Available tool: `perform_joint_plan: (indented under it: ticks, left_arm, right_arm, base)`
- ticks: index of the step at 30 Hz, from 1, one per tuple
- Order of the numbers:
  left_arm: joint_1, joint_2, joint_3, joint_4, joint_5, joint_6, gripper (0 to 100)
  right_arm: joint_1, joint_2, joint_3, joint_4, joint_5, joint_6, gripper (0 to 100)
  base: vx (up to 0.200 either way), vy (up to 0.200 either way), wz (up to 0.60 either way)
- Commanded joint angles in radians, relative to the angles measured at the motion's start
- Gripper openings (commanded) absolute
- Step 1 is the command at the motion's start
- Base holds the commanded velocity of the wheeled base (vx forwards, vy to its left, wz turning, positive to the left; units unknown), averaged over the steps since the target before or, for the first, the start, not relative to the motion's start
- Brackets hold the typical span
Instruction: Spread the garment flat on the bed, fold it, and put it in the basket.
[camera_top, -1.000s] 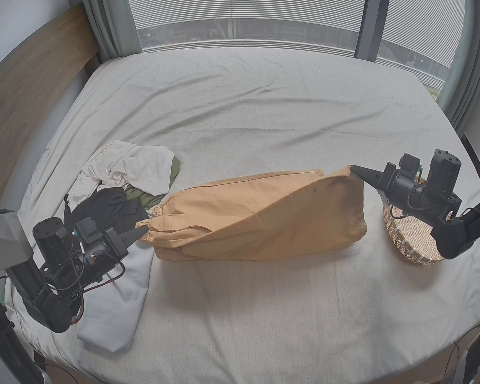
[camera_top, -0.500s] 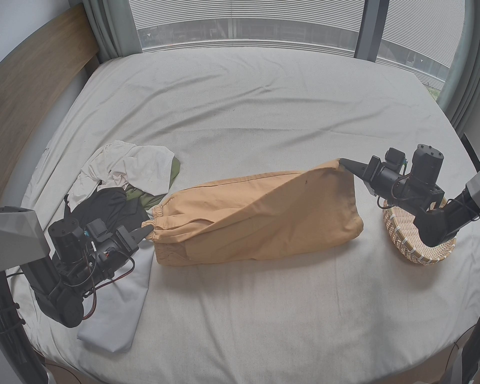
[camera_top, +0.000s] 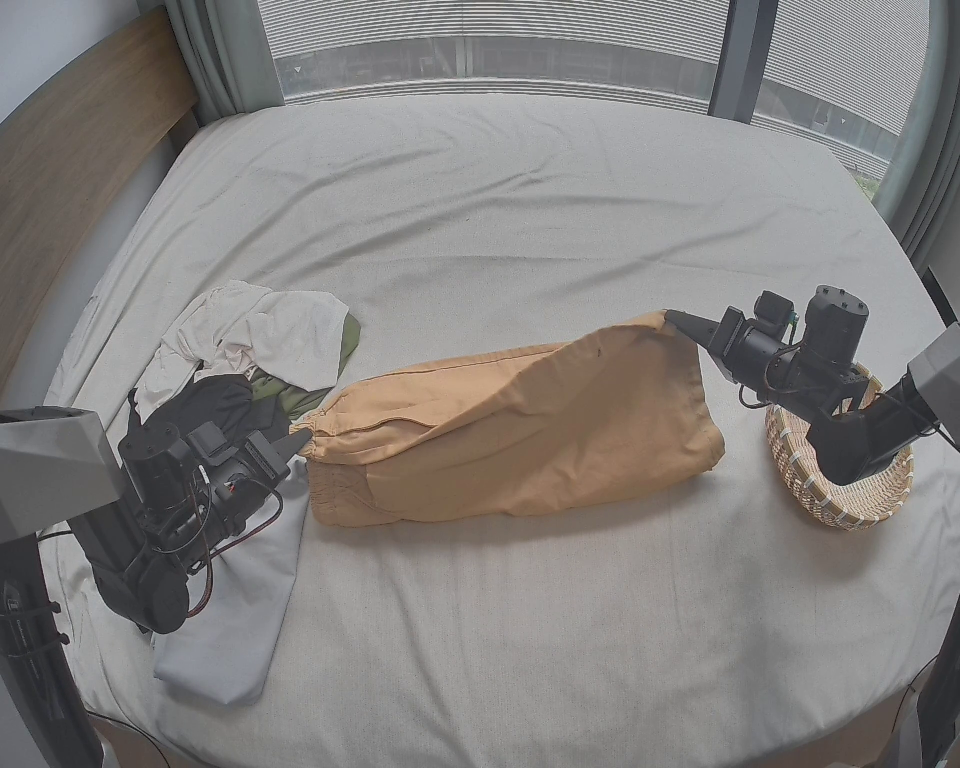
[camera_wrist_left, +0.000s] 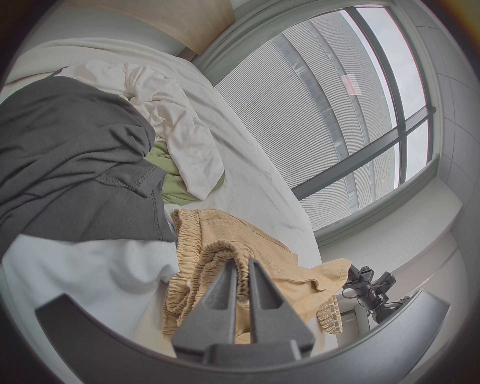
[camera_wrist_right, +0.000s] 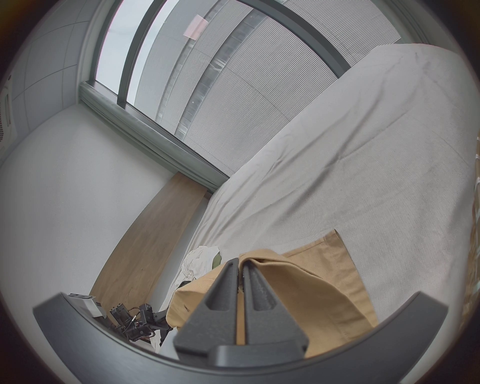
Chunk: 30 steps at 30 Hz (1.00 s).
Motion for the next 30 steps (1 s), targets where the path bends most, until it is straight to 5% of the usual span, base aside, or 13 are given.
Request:
perform_joint_plan:
  ticks: [1, 3, 4, 5, 18, 30]
  left_arm:
    - [0.004, 0.017, -0.012, -0.002, 0.0, -0.001, 0]
    - [0.006, 0.017, -0.021, -0.002, 0.0, -0.002, 0]
    - [0.007, 0.017, -0.029, -0.002, 0.001, -0.002, 100]
    - [0.009, 0.017, -0.032, -0.002, 0.0, -0.002, 100]
    - [0.047, 0.004, -0.058, -0.002, 0.05, -0.001, 100]
    - [0.018, -0.042, -0.004, -0.002, 0.038, -0.001, 100]
  right_arm:
    - [0.001, 0.031, -0.016, -0.008, 0.001, 0.001, 0]
    - [0.002, 0.036, -0.017, -0.008, 0.0, -0.001, 0]
    - [0.002, 0.038, -0.017, -0.008, 0.0, 0.001, 0]
    - [0.004, 0.039, -0.02, -0.008, 0.0, 0.001, 100]
    - [0.002, 0.073, -0.097, -0.038, -0.04, 0.004, 100]
    - [0.015, -0.028, 0.052, -0.046, -0.051, 0.004, 100]
  base:
    - [0.0, 0.0, 0.0]
    - [0.0, 0.0, 0.0]
    - [0.0, 0.0, 0.0]
    - [0.0, 0.0, 0.0]
    - [0.0, 0.0, 0.0]
    - [0.0, 0.0, 0.0]
